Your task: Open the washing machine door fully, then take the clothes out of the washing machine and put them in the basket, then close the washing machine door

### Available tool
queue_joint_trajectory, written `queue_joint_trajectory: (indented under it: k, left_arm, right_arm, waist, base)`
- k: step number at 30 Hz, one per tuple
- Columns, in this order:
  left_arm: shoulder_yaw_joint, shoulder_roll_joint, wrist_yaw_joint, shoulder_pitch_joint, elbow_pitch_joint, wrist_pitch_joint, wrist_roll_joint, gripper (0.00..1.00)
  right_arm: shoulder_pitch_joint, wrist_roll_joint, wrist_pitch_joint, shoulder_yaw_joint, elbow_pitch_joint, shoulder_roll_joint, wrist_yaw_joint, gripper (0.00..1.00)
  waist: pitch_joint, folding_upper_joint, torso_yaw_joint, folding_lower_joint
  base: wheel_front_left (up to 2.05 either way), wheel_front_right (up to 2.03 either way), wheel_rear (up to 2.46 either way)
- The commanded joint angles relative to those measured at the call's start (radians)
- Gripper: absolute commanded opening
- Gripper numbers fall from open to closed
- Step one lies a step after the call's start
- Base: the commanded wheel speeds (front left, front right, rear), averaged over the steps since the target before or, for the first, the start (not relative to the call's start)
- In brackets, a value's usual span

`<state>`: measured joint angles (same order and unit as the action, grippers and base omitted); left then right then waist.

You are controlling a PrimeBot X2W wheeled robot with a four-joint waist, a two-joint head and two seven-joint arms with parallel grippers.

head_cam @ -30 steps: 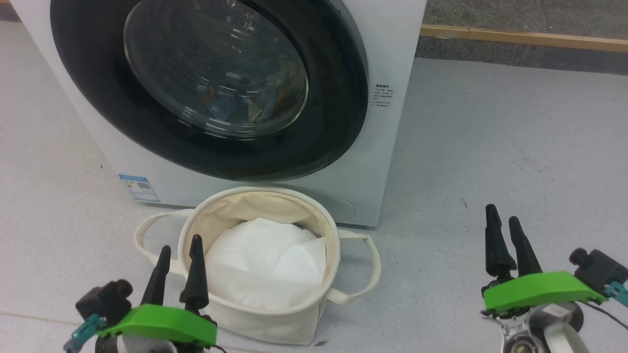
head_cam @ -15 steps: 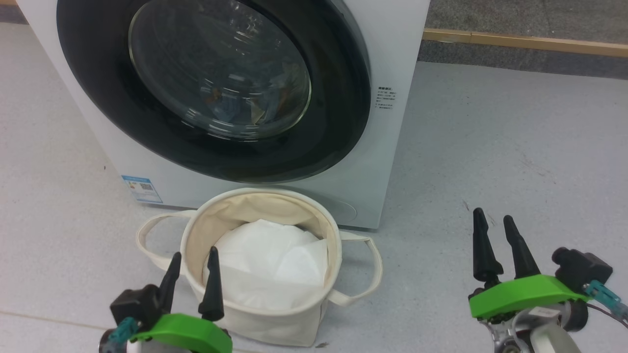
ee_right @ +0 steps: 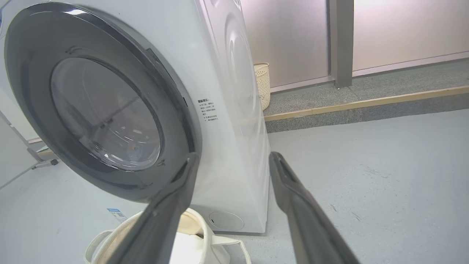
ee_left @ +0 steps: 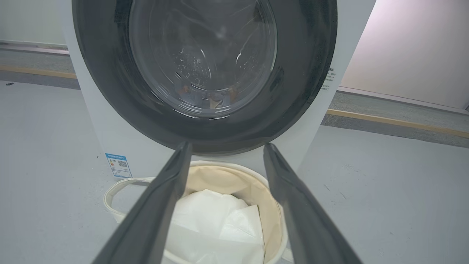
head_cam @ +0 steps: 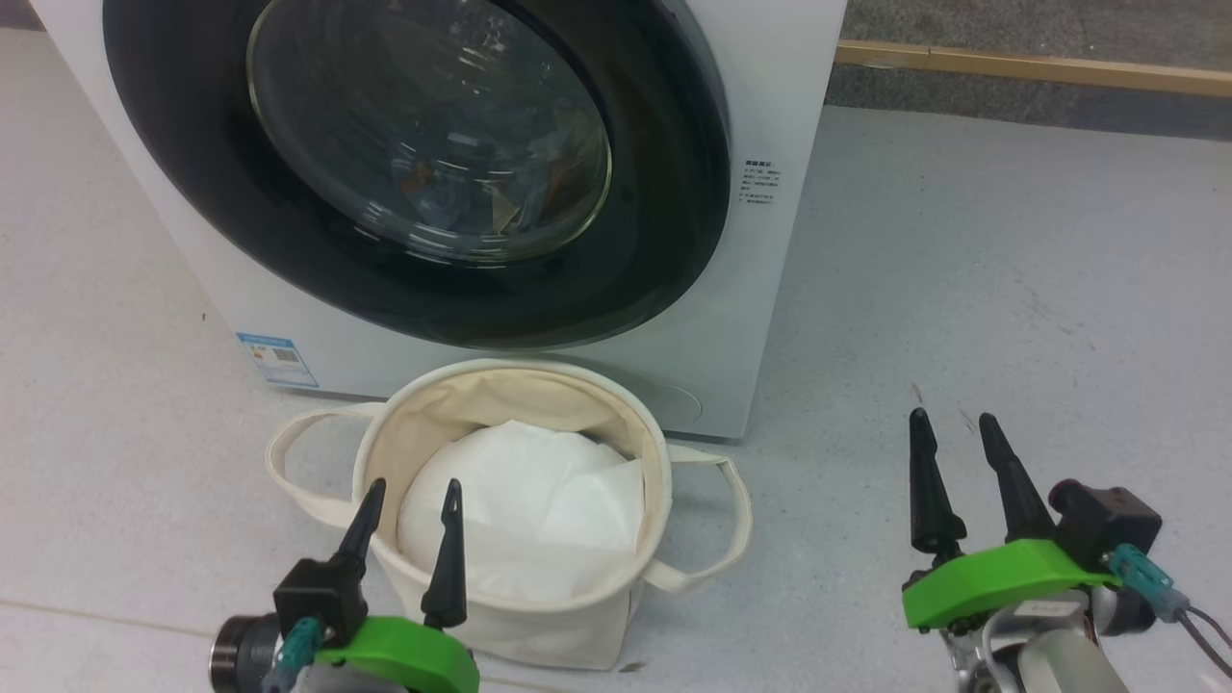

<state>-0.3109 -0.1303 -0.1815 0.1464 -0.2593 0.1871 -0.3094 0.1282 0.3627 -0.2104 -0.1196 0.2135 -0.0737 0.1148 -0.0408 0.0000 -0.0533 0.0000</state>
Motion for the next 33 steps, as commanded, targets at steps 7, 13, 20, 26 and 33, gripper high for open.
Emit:
queue_joint_trajectory:
  k: [7, 13, 20, 26, 33]
  left_arm:
    - [-0.001, -0.019, -0.024, 0.065, 0.015, 0.033, 0.107, 1.00]
    - [-0.013, -0.007, -0.028, 0.075, -0.019, 0.051, 0.160, 1.00]
    - [-0.015, 0.005, -0.037, 0.085, -0.054, 0.071, 0.223, 1.00]
    - [0.009, 0.027, -0.025, 0.083, -0.093, 0.075, 0.205, 1.00]
    - [0.027, 0.040, -0.009, 0.085, -0.111, 0.075, 0.201, 1.00]
  right_arm:
    - [0.063, -0.129, -0.027, -0.023, -0.028, 0.011, 0.014, 1.00]
    - [0.068, -0.210, -0.037, -0.026, -0.025, 0.016, 0.015, 1.00]
    - [0.080, -0.299, -0.049, -0.025, -0.042, 0.022, 0.016, 1.00]
    - [0.072, -0.299, -0.051, -0.028, -0.027, 0.024, 0.016, 1.00]
    - [0.073, -0.274, -0.051, -0.028, -0.014, 0.024, 0.016, 1.00]
  waist:
    - [-0.015, 0.0000, -0.002, 0.0000]
    - [-0.023, 0.0000, -0.007, 0.0000]
    - [-0.030, 0.0000, -0.011, 0.0000]
    - [-0.027, 0.0000, -0.013, 0.0000]
    - [-0.025, 0.0000, -0.012, 0.0000]
  base:
    - [0.00, 0.00, 0.00]
    - [0.00, 0.00, 0.00]
    - [0.00, 0.00, 0.00]
    - [0.00, 0.00, 0.00]
    - [0.00, 0.00, 0.00]
